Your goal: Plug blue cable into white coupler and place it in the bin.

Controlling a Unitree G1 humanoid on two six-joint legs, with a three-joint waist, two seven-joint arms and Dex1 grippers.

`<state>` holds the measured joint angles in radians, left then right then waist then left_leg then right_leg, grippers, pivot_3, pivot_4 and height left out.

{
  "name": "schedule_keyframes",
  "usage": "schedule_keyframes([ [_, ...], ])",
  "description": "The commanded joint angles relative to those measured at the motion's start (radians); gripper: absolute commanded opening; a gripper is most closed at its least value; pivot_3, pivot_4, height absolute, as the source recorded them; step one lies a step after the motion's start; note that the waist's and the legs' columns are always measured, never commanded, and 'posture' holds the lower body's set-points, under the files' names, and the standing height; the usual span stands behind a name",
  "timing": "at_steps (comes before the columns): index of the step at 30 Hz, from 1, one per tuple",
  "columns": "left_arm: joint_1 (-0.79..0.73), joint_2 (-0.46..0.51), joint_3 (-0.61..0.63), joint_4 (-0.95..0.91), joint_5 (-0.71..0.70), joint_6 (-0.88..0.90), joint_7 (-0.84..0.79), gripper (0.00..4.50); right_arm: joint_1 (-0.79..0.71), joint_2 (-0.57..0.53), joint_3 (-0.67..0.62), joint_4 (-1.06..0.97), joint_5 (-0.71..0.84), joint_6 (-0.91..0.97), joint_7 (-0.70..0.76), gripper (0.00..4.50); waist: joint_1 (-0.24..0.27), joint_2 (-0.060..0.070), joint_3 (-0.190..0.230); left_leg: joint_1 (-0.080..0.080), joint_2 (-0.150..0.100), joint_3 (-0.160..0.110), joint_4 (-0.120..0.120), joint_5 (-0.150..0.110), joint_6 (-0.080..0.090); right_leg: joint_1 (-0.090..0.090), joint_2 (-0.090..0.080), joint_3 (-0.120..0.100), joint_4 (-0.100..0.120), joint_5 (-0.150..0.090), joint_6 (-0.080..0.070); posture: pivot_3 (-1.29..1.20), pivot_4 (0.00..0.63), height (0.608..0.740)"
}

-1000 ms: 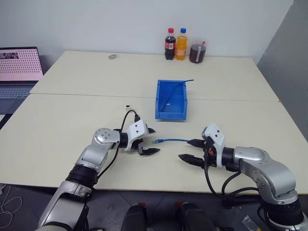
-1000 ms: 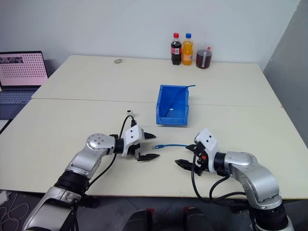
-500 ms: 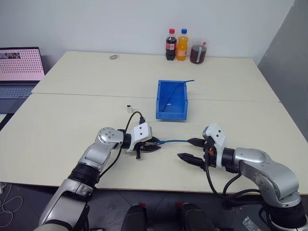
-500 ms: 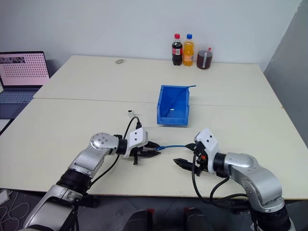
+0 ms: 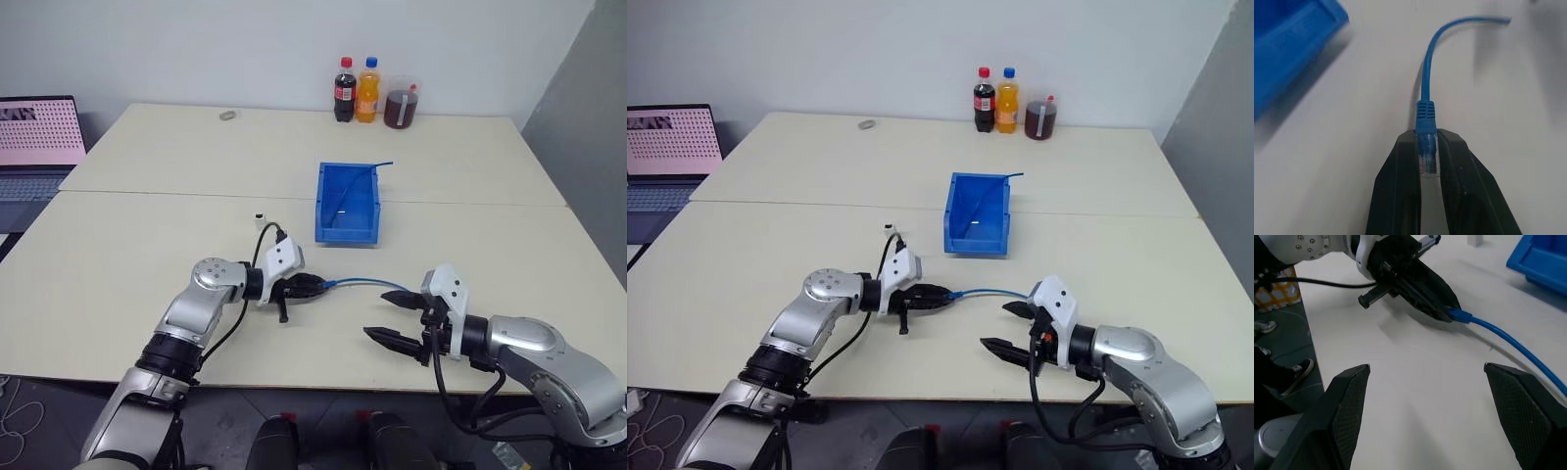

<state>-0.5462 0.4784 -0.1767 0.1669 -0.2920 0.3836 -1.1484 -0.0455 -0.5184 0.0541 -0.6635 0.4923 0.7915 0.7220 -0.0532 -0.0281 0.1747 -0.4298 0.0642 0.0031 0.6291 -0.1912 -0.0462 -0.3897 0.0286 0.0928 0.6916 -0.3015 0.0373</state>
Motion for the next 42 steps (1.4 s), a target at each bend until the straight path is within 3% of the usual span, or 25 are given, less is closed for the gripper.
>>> schedule_keyframes([
  [1,-0.043,-0.015,0.069,-0.141,-0.173,0.21,-0.004,0.24,0.023,0.053,-0.023,-0.021,0.051,-0.035,-0.036,3.95,0.0,0.0,0.0,-0.001,0.0,0.0,0.0,0.0,0.0,0.0,0.0,0.0,0.0,0.0,0.0,0.0,0.15,0.74],
  [7,-0.047,0.006,0.099,-0.237,-0.321,0.412,-0.012,0.24,-0.024,0.17,-0.094,0.049,0.174,-0.009,-0.103,3.95,-0.005,0.0,0.0,0.0,0.0,-0.001,0.0,0.0,0.0,0.0,0.0,0.0,-0.001,0.0,0.0,0.0,0.15,0.74],
  [16,-0.04,0.03,0.108,-0.26,-0.373,0.454,0.001,0.24,-0.11,0.198,-0.177,0.096,0.389,0.059,-0.133,3.95,-0.003,0.0,0.0,-0.001,0.0,-0.001,-0.001,0.0,0.0,0.0,0.0,0.0,-0.002,0.0,0.0,0.0,0.15,0.74],
  [34,-0.028,0.035,0.104,-0.258,-0.393,0.455,0.002,0.24,-0.183,0.181,-0.126,0.222,0.412,0.04,-0.101,3.95,-0.003,0.0,0.0,-0.001,0.0,-0.001,-0.001,0.0,0.0,0.0,0.0,0.0,-0.003,0.0,0.0,0.0,0.15,0.74],
  [37,-0.025,0.039,0.099,-0.261,-0.396,0.461,-0.004,0.24,-0.194,0.18,-0.112,0.233,0.407,0.038,-0.087,3.48,-0.003,0.0,0.0,-0.001,0.0,-0.001,-0.001,0.0,0.0,0.0,0.0,0.0,-0.003,0.0,0.0,0.0,0.15,0.74],
  [42,-0.018,0.047,0.089,-0.275,-0.401,0.463,-0.016,0.24,-0.205,0.176,-0.094,0.242,0.404,0.036,-0.077,2.31,-0.003,0.0,0.0,-0.001,0.0,-0.001,-0.001,0.0,0.0,0.0,0.0,0.0,-0.003,0.0,0.0,0.0,0.15,0.74],
])
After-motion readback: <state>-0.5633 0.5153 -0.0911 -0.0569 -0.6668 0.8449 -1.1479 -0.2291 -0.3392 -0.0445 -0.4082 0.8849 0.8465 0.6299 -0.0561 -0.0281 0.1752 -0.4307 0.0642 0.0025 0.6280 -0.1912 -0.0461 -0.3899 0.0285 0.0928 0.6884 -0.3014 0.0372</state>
